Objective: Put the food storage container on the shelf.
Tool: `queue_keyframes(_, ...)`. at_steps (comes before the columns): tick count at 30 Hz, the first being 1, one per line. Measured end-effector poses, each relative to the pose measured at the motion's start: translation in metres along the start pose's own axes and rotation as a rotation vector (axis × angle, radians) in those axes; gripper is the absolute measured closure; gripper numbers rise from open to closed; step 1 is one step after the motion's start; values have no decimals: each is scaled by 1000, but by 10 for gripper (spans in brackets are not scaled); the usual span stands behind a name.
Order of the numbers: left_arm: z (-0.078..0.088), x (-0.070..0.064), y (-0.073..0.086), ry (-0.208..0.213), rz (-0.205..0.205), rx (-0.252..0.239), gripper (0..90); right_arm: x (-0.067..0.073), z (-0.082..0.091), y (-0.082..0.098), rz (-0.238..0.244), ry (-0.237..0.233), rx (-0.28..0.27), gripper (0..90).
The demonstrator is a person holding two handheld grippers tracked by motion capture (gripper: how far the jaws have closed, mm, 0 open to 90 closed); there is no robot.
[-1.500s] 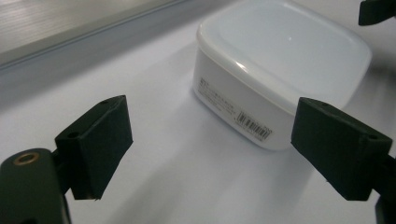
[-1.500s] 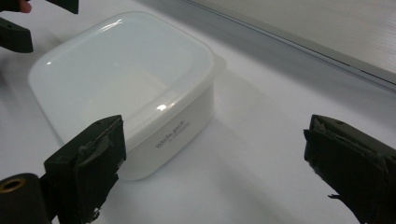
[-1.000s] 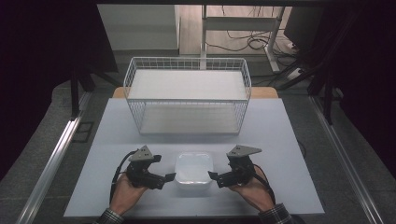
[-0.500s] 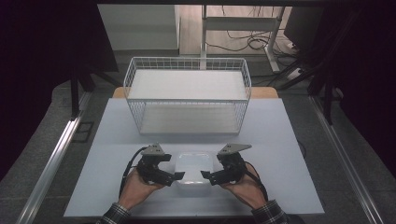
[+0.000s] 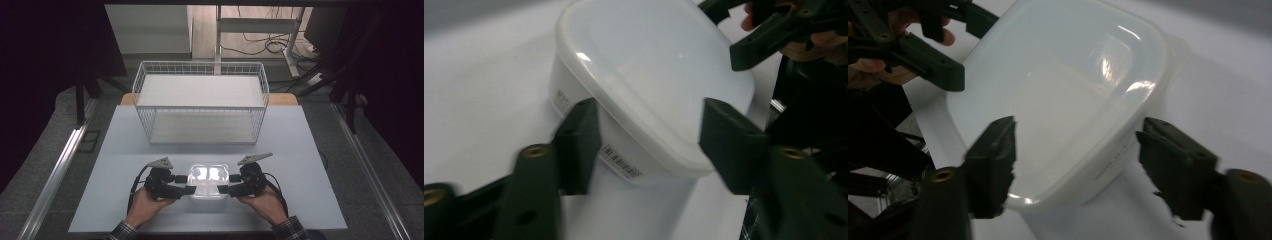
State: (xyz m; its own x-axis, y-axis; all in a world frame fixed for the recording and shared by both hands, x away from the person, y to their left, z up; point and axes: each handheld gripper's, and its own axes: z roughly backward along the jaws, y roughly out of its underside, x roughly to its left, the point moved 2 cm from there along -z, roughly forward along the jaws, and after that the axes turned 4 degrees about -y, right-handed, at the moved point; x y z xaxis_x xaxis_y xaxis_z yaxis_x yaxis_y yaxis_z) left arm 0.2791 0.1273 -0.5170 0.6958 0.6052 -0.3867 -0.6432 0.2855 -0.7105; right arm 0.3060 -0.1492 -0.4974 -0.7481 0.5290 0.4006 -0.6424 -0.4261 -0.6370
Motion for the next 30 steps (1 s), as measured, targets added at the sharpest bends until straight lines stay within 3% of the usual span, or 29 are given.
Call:
queue_keyframes(3, 5, -2, 1, -12, 35, -15, 563, 2, 10, 1, -27, 13, -19, 567)
queue_keyframes(6, 9, -4, 0, -31, 59, -41, 642, 1, 15, 1, -65, 5, -52, 650)
queue_keyframes(9, 13, -4, -1, -51, 66, -79, 751, 2, 20, 1, -66, 20, -93, 757)
queue_keyframes(10, 13, -4, -1, -51, 66, -79, 800, 2, 20, 1, -66, 20, -93, 757)
queue_keyframes(12, 13, -7, 0, -91, 38, -84, 802, 3, 20, 1, -45, 64, -117, 779)
queue_keyframes(17, 13, -6, 1, -99, 46, -96, 803, 7, 18, 1, -15, 99, -136, 779)
queue_keyframes(30, 29, -9, -8, -105, 35, -166, 804, 18, 26, -11, 30, 106, -215, 782)
